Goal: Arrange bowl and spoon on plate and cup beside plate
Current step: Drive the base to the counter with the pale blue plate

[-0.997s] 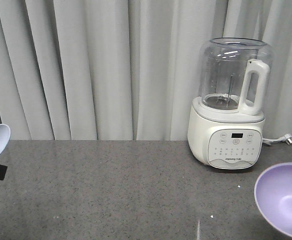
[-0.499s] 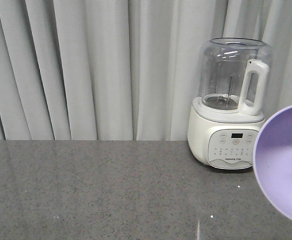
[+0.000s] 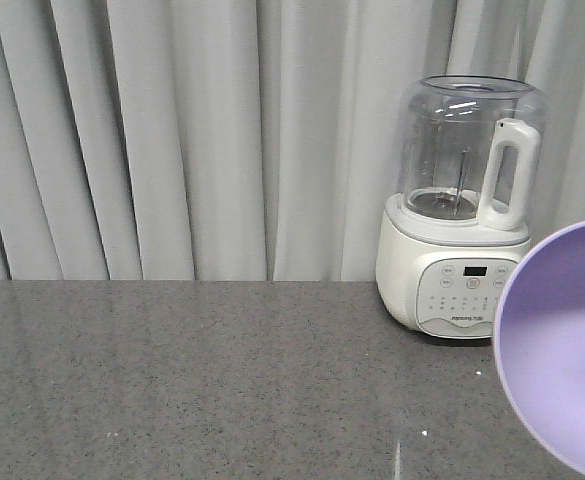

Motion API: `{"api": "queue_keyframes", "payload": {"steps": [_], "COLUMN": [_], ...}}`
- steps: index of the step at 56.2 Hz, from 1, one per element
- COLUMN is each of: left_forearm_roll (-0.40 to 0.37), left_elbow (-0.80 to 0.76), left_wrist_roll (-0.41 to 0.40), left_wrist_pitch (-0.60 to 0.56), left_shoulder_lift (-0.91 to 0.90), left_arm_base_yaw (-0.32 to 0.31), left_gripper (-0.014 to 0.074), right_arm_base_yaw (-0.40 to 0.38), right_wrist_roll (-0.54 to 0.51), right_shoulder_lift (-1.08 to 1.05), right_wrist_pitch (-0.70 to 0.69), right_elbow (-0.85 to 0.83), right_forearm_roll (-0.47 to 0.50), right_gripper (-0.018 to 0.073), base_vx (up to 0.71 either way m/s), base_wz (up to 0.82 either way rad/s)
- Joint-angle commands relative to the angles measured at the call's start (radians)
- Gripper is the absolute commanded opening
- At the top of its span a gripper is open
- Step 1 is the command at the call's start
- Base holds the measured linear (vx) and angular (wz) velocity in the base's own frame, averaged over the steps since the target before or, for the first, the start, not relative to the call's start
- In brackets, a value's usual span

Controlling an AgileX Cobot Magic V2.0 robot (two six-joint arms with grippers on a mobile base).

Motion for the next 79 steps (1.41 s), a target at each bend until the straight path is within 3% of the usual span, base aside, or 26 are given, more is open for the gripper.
{"api": "queue_keyframes", "payload": {"steps": [1, 51, 79], "left_forearm_roll": [-0.022, -0.022, -0.022], "left_elbow": [-0.023, -0.023, -0.023], "left_wrist_roll": [0.001, 0.001, 0.001], "left_wrist_pitch": [-0.090, -0.085, -0.085], "left_shoulder_lift": [0.003, 0.007, 0.007], "left_arm_base_yaw": [-0.002, -0.002, -0.002], "left_gripper": [-0.0004, -0.0003, -0.0003], "right_arm_base_yaw": [-0.001, -0.001, -0.001], "right_wrist_roll": [-0.010, -0.010, -0.010], "right_shoulder_lift": [0.003, 0.003, 0.003], "right_wrist_pitch": [-0.071, -0.071, -0.071], "right_elbow": [-0.029, -0.029, -0.029], "right_forearm_roll": [0.029, 0.029, 0.029], "right_gripper": [-0.0008, -0.0008, -0.0008], "base_vx": [0.00, 0.00, -0.08], "base_wz": [0.00, -0.02, -0.49]}}
